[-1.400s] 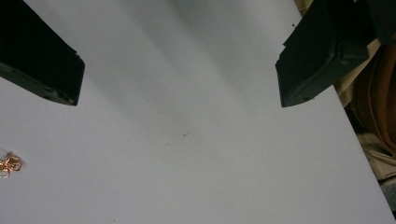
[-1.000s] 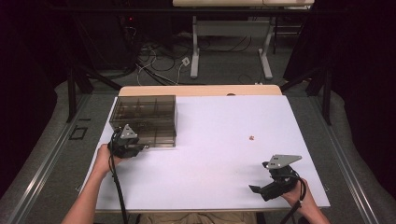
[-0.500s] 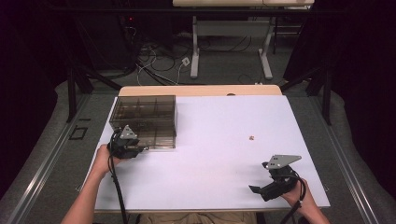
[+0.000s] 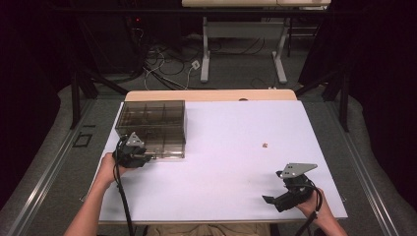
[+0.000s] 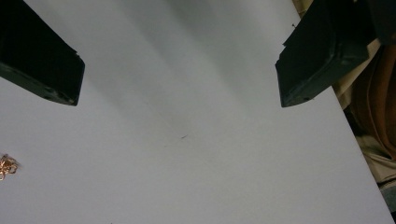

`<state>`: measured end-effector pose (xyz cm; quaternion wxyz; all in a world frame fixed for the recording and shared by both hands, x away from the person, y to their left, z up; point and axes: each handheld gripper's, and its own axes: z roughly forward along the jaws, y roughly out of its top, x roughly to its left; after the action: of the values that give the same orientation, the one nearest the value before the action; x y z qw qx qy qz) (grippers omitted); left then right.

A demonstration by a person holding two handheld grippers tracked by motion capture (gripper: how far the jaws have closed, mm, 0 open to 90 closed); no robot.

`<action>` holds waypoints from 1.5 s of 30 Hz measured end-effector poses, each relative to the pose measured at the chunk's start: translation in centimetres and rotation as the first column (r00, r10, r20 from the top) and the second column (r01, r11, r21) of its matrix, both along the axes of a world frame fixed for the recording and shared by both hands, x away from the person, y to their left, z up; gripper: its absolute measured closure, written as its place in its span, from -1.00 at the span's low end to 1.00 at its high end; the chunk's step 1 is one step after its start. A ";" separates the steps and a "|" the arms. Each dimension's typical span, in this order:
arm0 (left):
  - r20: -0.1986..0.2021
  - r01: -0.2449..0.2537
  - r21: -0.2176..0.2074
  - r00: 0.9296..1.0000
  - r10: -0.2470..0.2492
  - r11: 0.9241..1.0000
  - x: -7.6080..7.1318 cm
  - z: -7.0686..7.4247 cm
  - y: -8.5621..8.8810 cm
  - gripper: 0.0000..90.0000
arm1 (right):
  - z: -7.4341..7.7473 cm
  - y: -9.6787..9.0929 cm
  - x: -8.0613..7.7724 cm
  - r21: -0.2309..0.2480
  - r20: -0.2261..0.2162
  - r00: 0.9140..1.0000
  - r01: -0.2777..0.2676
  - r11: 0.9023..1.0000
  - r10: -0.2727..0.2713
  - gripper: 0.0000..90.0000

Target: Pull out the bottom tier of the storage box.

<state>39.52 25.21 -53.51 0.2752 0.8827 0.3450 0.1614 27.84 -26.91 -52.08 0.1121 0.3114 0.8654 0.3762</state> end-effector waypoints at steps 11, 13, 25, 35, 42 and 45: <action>-0.014 -0.024 0.010 1.000 0.024 1.000 -0.2 0.1 -0.3 0.31 | 0.0 0.0 0.0 -0.008 -0.010 1.000 -0.006 1.000 0.006 -0.99; -0.028 -0.031 0.013 0.999 0.031 0.999 -0.2 0.2 -0.3 0.30 | 0.0 0.0 0.0 -0.009 -0.011 1.000 -0.005 1.000 0.005 -0.99; -0.037 -0.069 0.018 0.997 0.070 0.997 -0.4 0.3 -0.7 0.27 | 0.0 0.0 0.0 -0.009 -0.014 1.000 -0.005 1.000 0.005 -0.99; -0.051 -0.077 -0.001 0.996 0.076 0.997 -0.6 0.5 -0.6 0.28 | -0.1 0.0 0.0 -0.010 -0.016 1.000 -0.006 1.000 0.006 -0.99; -0.058 -0.080 0.003 0.995 0.080 0.997 -0.7 0.6 -0.6 0.28 | -0.1 0.0 0.0 -0.012 -0.017 1.000 -0.008 1.000 0.008 -0.99; -0.056 -0.086 0.003 0.995 0.086 0.996 -0.7 0.6 -0.7 0.27 | -0.1 0.0 0.0 -0.011 -0.017 1.000 -0.006 1.000 0.006 -0.99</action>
<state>38.79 24.54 -52.93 0.2579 0.8713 0.3902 0.1486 27.87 -26.92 -52.14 0.1055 0.3113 0.8694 0.3689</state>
